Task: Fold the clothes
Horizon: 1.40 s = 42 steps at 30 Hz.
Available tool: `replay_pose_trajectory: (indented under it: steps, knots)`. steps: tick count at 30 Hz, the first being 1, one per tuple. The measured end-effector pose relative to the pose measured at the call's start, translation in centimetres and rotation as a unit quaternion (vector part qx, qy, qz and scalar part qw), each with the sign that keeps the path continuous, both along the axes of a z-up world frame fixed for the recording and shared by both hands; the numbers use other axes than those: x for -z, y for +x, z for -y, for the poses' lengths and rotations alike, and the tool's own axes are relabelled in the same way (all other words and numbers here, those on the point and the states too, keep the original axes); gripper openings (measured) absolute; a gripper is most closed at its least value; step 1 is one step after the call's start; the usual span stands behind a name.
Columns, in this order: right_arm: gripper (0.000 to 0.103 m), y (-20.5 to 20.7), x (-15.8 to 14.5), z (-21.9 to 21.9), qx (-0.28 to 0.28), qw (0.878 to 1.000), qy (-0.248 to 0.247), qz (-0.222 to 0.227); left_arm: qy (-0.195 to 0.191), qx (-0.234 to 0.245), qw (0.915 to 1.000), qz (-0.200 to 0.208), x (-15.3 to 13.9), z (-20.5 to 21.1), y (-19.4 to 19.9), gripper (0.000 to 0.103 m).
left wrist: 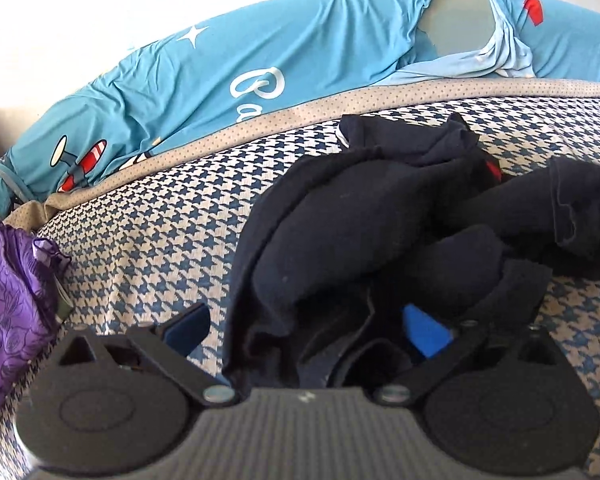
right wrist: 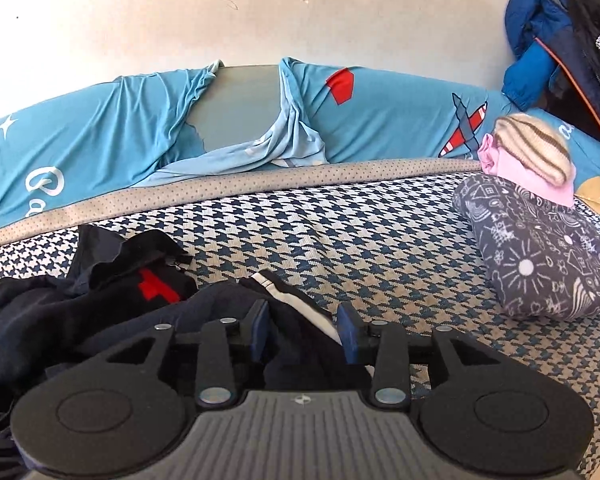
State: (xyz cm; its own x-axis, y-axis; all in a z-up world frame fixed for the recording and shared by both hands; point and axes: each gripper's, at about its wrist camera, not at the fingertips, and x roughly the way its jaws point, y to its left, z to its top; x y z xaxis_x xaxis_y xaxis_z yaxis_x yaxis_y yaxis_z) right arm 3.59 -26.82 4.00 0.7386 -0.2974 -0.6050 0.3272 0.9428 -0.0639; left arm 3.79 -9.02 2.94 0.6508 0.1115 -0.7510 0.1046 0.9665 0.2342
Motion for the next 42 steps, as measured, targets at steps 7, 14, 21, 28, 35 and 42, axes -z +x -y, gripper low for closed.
replay_pose_trajectory:
  steps: [7,14,21,28,35,42]
  knots:
    - [0.047,-0.2,-0.6,-0.6,0.000,0.999,-0.028,0.030,0.022,-0.014,0.9986,0.045,-0.8,-0.3,-0.4,0.103]
    - [0.047,-0.2,-0.4,-3.3,-0.065,0.996,-0.052,0.033,0.008,-0.025,0.9944,0.102,-2.1,-1.5,-0.8,0.103]
    - [0.048,-0.1,-0.3,-4.5,-0.081,0.993,-0.081,0.037,-0.037,0.000,0.9907,0.131,-3.8,-2.3,-1.8,0.103]
    - [0.059,0.3,-0.5,-4.1,-0.065,0.992,-0.096,0.040,-0.046,0.053,0.9955,0.064,-3.4,-1.6,-3.0,0.103]
    - [0.062,0.5,-0.1,-2.8,-0.051,0.996,-0.071,0.010,-0.058,0.037,0.9962,-0.054,0.0,-2.3,-5.6,0.103]
    - [0.065,-0.5,0.3,-3.5,-0.073,0.994,-0.086,0.004,-0.065,0.012,0.9939,-0.088,1.1,-2.7,-9.2,0.103]
